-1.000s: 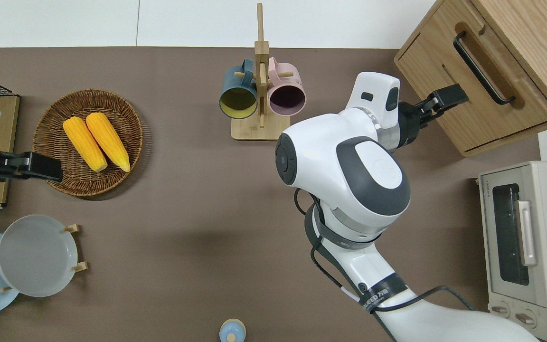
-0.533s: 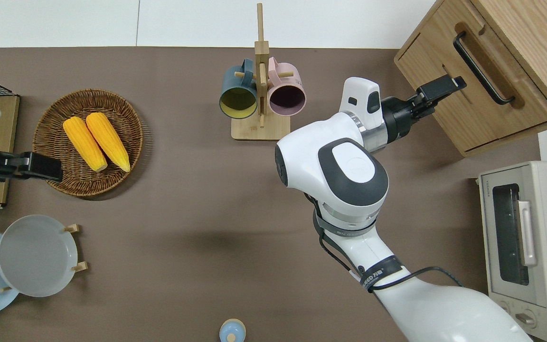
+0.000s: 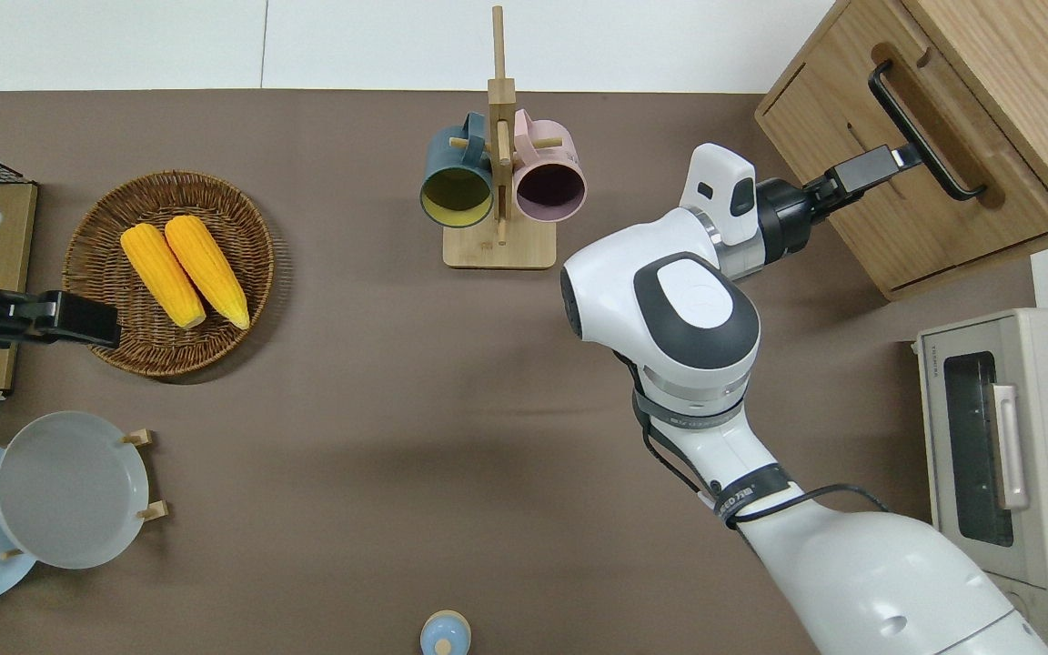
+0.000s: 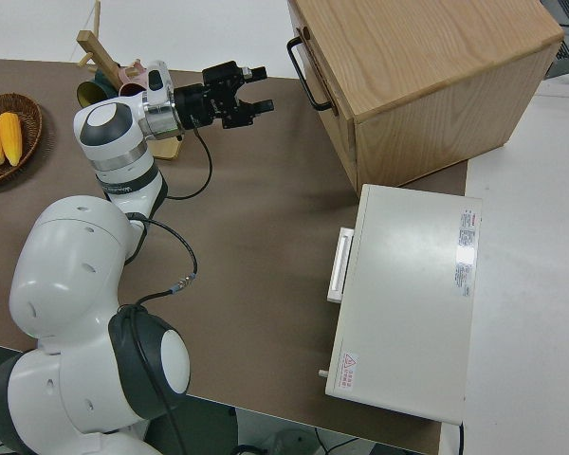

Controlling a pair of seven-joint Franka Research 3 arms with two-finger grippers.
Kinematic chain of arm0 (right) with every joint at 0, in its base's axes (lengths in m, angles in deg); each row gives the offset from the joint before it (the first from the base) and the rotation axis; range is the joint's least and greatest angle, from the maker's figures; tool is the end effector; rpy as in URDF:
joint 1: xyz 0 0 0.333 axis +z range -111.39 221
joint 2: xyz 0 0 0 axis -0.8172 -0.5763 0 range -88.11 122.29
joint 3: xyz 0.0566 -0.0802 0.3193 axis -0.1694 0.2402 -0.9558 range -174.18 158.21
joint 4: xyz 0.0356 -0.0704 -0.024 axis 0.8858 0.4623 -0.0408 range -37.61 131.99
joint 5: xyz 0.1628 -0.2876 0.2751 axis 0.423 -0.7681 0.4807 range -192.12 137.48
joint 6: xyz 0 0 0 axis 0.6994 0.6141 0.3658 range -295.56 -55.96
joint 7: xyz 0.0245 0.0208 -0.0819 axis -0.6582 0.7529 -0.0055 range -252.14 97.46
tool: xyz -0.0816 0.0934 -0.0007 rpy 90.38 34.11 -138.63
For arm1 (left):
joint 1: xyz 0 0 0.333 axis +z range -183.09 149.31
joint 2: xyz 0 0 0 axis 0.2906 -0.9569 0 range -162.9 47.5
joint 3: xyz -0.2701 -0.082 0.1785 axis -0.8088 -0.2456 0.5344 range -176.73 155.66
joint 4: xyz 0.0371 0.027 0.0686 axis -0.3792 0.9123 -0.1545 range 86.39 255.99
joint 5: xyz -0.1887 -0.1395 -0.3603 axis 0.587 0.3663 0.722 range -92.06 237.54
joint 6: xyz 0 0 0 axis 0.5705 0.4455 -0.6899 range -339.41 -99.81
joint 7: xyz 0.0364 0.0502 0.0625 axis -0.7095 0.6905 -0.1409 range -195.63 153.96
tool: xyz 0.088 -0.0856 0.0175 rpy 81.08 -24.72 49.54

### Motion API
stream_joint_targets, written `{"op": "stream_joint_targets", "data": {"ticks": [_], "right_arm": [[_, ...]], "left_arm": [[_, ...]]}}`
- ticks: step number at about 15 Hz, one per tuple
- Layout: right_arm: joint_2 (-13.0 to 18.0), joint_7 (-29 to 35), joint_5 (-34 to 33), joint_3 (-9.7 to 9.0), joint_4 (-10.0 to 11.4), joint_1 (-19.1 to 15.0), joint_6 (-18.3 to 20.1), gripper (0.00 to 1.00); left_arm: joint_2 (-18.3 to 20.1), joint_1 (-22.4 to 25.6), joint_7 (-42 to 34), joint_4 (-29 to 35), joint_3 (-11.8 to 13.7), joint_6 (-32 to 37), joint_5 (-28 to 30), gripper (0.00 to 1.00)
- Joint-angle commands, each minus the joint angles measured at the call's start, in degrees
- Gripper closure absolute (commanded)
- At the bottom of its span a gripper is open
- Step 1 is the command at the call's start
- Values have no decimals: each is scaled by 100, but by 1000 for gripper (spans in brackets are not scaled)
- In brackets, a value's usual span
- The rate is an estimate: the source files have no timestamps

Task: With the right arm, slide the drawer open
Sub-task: 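Close the right gripper around the black drawer handle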

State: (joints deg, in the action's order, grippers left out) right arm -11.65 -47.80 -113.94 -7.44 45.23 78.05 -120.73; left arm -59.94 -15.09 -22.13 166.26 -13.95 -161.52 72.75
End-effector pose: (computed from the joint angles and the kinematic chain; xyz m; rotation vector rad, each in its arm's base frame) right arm 0.7095 0.1639 0.4114 1.6019 0.2811 0.3009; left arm 0.5994 -0.0163 0.6280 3.1378 -0.0797 -0.0519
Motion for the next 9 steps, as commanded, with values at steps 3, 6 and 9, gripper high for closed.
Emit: {"op": "stream_joint_targets", "data": {"ticks": [3, 6, 9], "right_arm": [[-158, 183, -478, -64, 55, -293, -143, 21], [-175, 174, -680, -64, 55, -530, -539, 21], [-184, 166, -821, -46, 47, -662, -740, 23]], "left_arm": [[-65, 22, -56, -149, -37, 113, -98, 7], [-65, 22, -56, -140, -37, 113, -98, 7], [-65, 22, -56, -149, -37, 113, -98, 7]]}}
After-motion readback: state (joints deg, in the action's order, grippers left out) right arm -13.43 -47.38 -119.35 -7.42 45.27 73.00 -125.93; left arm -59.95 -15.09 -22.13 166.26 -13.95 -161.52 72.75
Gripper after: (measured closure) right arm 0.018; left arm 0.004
